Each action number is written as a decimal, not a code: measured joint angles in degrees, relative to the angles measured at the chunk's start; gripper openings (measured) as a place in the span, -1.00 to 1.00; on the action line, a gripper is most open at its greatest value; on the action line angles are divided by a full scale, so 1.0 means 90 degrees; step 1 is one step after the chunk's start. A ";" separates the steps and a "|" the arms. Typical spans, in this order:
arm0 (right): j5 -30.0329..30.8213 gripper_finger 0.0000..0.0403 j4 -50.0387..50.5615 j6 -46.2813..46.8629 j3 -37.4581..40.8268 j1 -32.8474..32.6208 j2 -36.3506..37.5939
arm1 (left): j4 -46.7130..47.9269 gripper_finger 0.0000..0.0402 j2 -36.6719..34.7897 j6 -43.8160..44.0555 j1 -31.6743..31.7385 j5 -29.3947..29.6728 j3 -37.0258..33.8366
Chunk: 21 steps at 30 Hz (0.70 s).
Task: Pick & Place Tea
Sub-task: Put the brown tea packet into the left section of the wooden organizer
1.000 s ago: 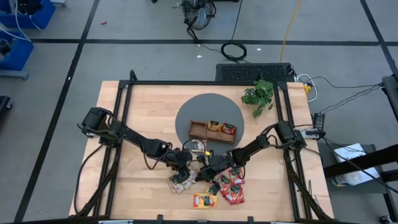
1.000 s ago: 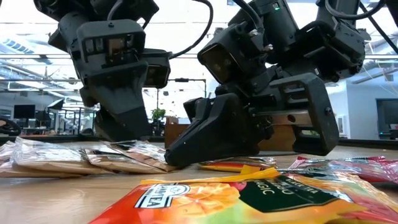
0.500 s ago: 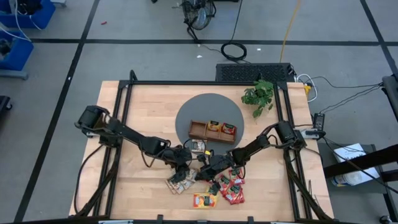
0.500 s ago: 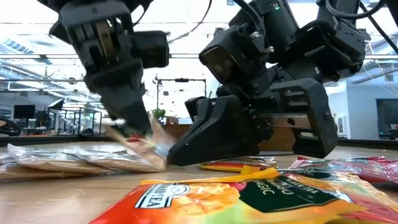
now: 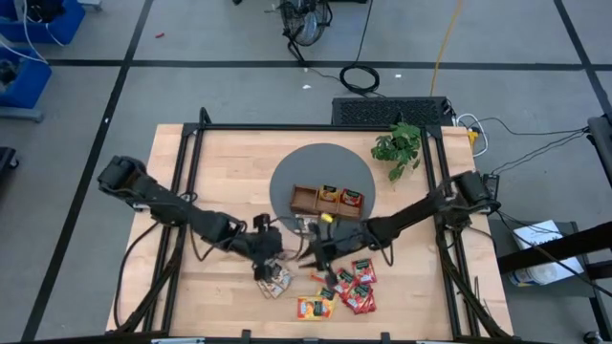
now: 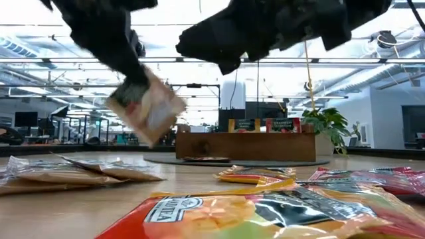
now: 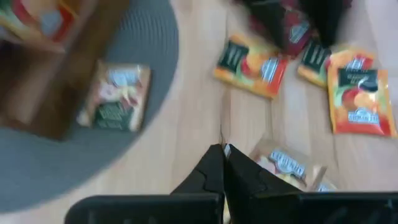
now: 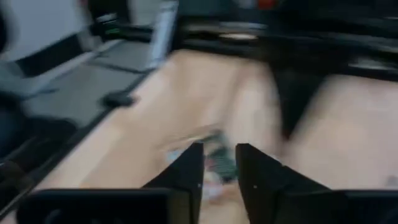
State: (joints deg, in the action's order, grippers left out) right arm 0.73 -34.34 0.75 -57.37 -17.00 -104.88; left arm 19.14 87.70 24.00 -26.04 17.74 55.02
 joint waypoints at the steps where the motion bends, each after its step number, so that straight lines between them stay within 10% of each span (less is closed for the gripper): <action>1: 0.0205 -0.47 0.0174 0.0037 -0.0002 0.0016 0.0084 | 0.0093 -0.99 0.0000 -0.0063 -0.0125 0.0232 0.0084; 9: 0.0276 -0.09 0.0320 0.0319 0.0000 0.0132 0.0109 | -0.0029 -0.99 0.0196 -0.0472 -0.0592 0.1511 0.0439; 21: 0.0608 -0.01 0.0440 0.0334 0.0000 0.0278 0.0102 | -0.0428 -0.99 0.0654 -0.0635 -0.0218 0.1475 0.0423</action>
State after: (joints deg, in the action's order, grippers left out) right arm 6.20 -30.38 3.75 -57.36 -14.50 -103.96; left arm 15.29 93.58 18.28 -28.00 31.02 58.83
